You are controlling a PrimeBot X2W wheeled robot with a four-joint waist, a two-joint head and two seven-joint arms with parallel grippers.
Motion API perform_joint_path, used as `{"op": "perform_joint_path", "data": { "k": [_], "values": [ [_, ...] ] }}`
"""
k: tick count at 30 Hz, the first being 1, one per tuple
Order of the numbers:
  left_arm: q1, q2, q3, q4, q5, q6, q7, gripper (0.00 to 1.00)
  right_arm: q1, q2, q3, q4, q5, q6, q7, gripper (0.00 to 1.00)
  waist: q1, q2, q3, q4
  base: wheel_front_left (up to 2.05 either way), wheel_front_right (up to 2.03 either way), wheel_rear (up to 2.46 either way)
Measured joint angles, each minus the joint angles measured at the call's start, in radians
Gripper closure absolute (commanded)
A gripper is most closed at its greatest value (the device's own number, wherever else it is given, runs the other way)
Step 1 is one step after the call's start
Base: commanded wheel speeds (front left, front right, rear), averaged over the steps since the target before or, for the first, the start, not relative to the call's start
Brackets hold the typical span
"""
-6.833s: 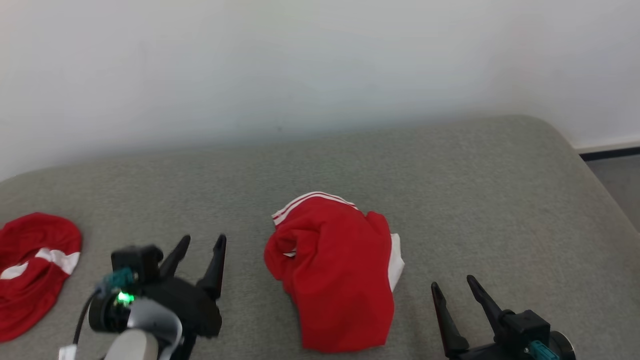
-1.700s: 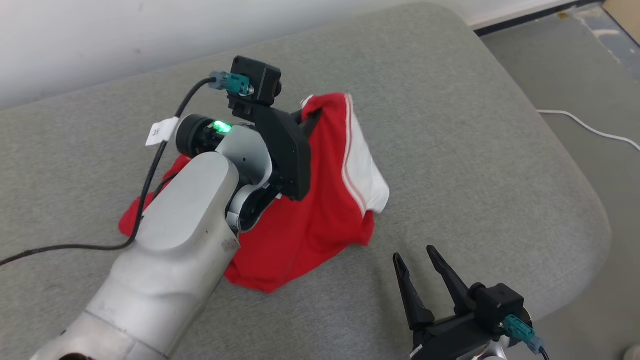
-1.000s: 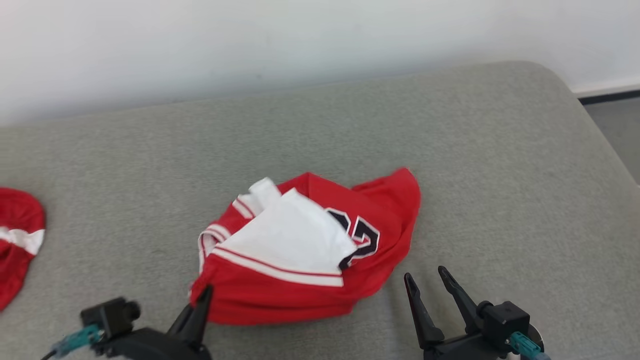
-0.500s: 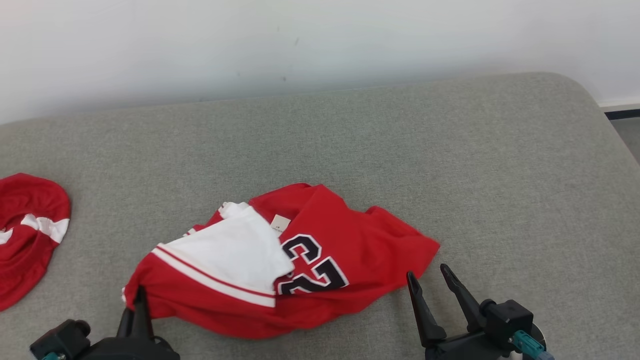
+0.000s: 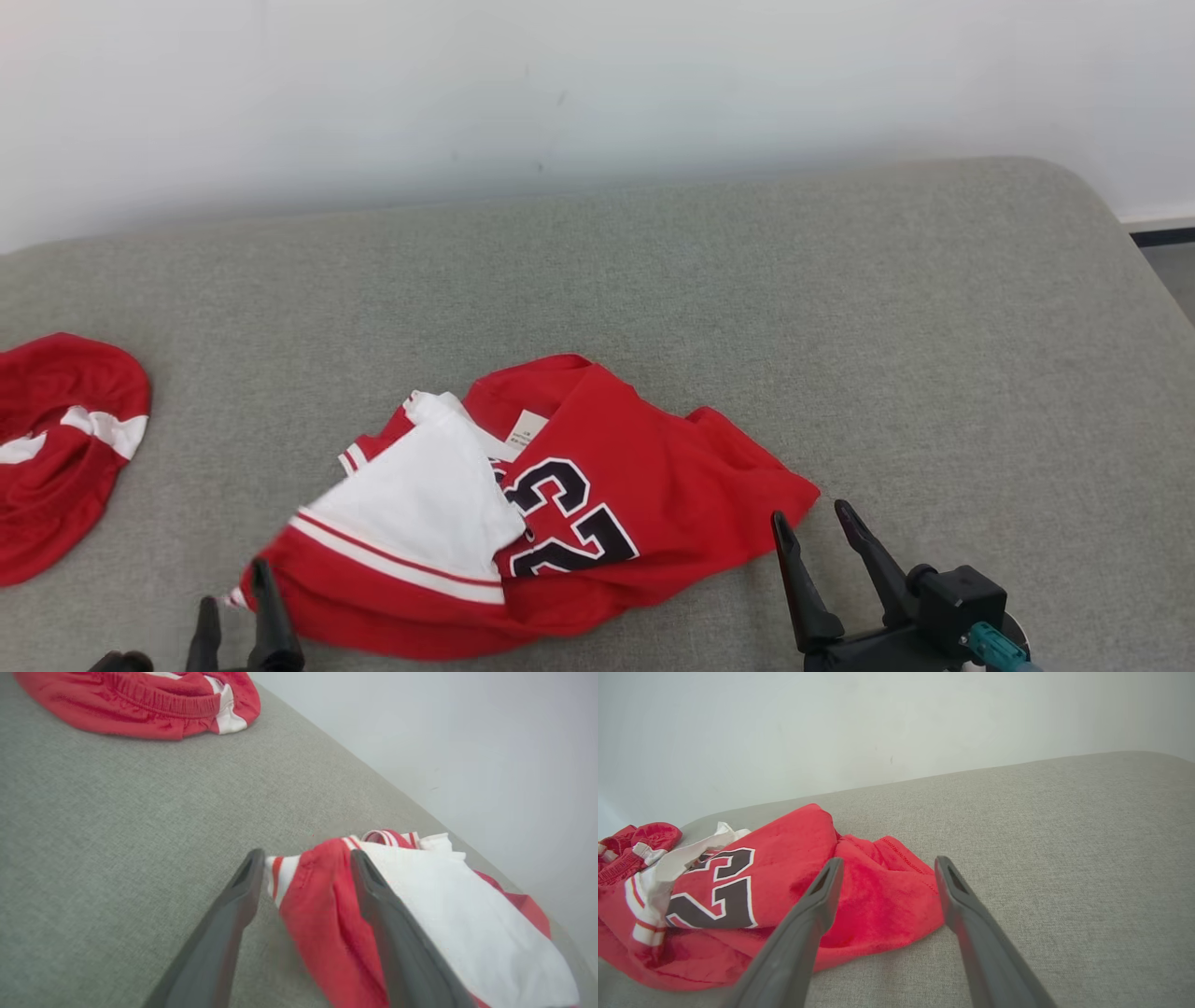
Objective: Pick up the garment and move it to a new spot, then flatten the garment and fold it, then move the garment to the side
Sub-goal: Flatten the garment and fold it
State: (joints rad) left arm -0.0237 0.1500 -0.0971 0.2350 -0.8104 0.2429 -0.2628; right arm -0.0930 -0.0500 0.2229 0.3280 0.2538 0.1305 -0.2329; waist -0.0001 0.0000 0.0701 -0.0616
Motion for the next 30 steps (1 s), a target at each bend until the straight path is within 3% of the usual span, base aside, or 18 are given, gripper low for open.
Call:
{"op": "perform_joint_path", "data": {
  "k": [9, 18, 19, 22, 30],
  "values": [
    [0.086, -0.039, 0.122, -0.136, 0.177, -0.129, -0.001, 0.00, 0.023, 0.000, -0.008, 0.003, 0.007, 0.000, -0.002, 0.00, 0.0000, 0.0000, -0.036, 0.035, 0.00, 0.00, 0.00],
    [0.154, -0.059, 0.146, -0.214, 0.392, -0.252, -0.001, 0.00, 0.054, -0.004, -0.040, -0.003, -0.015, 0.000, 0.010, 0.00, 0.0000, 0.0000, -0.075, 0.078, 0.00, 0.00, 0.00],
    [0.171, -0.060, 0.142, -0.220, 0.444, -0.281, -0.001, 0.00, 0.057, -0.008, -0.046, -0.009, -0.018, 0.000, 0.017, 0.00, 0.0001, 0.0000, -0.085, 0.087, 0.00, 0.00, 0.00],
    [0.203, -0.061, 0.137, -0.221, 0.508, -0.306, -0.001, 0.00, 0.067, -0.014, -0.051, -0.017, -0.018, 0.000, 0.026, 0.00, 0.0000, -0.0001, -0.099, 0.098, 0.00, 0.00, 0.00],
    [0.238, -0.079, 0.141, -0.211, 0.535, -0.340, -0.001, 0.00, 0.077, -0.035, -0.073, -0.026, -0.019, 0.000, 0.059, 0.00, 0.0000, 0.0000, -0.116, 0.120, 0.00, 0.00, 0.00]
  ]
}}
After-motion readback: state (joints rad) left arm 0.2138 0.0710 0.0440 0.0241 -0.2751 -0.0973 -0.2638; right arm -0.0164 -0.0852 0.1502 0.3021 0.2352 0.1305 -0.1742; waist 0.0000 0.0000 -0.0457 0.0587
